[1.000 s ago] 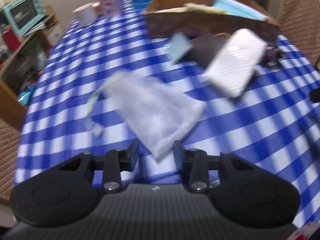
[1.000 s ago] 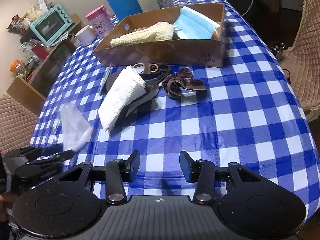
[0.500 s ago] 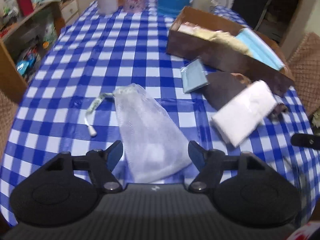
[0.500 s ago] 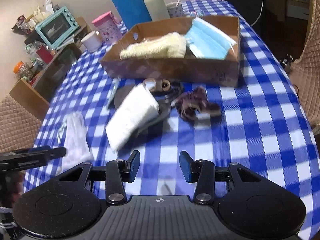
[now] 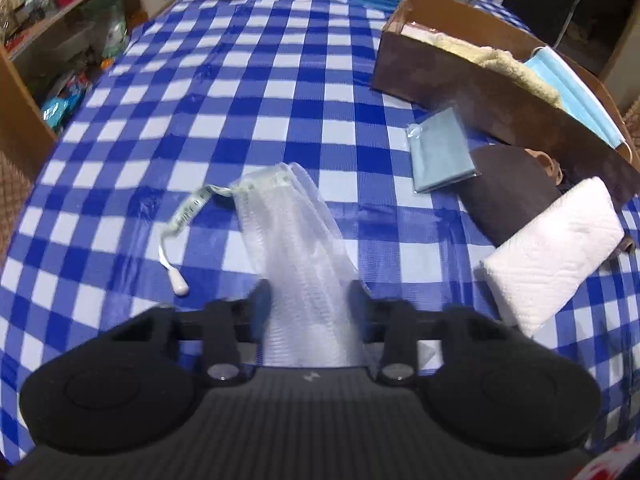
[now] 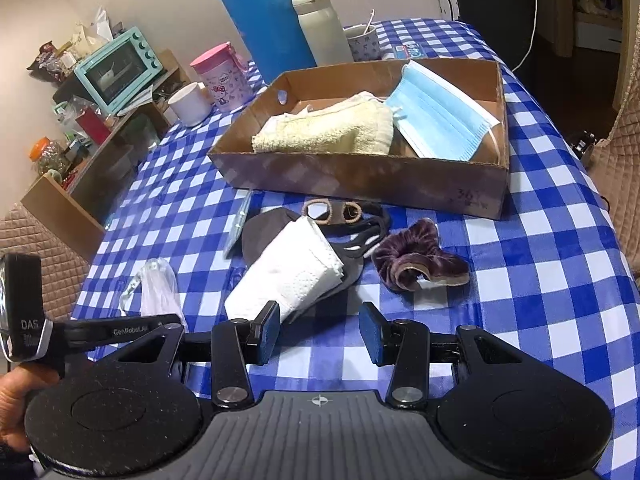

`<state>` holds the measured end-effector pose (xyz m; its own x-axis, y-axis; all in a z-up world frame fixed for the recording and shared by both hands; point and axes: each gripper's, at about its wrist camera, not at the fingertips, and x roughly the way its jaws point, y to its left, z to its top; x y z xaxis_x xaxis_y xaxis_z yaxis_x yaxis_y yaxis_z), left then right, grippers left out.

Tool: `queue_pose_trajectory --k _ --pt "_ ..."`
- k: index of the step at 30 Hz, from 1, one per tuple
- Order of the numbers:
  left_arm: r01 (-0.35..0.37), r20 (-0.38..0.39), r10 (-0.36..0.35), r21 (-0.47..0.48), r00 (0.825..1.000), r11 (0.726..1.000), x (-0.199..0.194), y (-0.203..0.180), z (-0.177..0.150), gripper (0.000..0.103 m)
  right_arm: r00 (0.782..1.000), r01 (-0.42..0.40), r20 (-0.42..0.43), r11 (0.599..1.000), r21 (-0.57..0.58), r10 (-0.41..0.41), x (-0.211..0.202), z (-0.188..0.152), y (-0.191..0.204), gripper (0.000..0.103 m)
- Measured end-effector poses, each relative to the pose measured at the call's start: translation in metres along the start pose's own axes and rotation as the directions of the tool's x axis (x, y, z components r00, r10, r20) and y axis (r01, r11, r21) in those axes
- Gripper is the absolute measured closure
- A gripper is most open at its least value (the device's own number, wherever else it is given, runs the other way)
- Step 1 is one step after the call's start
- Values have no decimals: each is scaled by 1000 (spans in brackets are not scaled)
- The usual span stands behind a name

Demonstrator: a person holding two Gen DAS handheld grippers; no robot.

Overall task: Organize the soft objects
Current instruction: 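Grasp the white mesh bag with the left tool while the right tool approaches the white tissue pack, then grasp the white tissue pack with the right tool while the left tool holds the mesh bag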

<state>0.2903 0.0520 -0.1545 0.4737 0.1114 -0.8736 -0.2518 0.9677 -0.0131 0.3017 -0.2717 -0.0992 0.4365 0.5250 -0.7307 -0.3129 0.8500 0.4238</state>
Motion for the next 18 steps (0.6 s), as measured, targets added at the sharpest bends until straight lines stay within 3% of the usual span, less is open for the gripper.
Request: queue_pose_trajectory --k 3,10,18 --pt "22 11 -22 10 1000 1000 -3 10 -2 100 1000 -8 16 1000 -17 8 0 2 5 59" --pt "-12 71 5 107 997 994 -24 11 -8 101 998 -35 48 995 -90 39 3 8 23 59" --pt "-28 101 12 151 995 988 -38 8 -5 101 999 23 46 995 -99 -19 20 8 23 59"
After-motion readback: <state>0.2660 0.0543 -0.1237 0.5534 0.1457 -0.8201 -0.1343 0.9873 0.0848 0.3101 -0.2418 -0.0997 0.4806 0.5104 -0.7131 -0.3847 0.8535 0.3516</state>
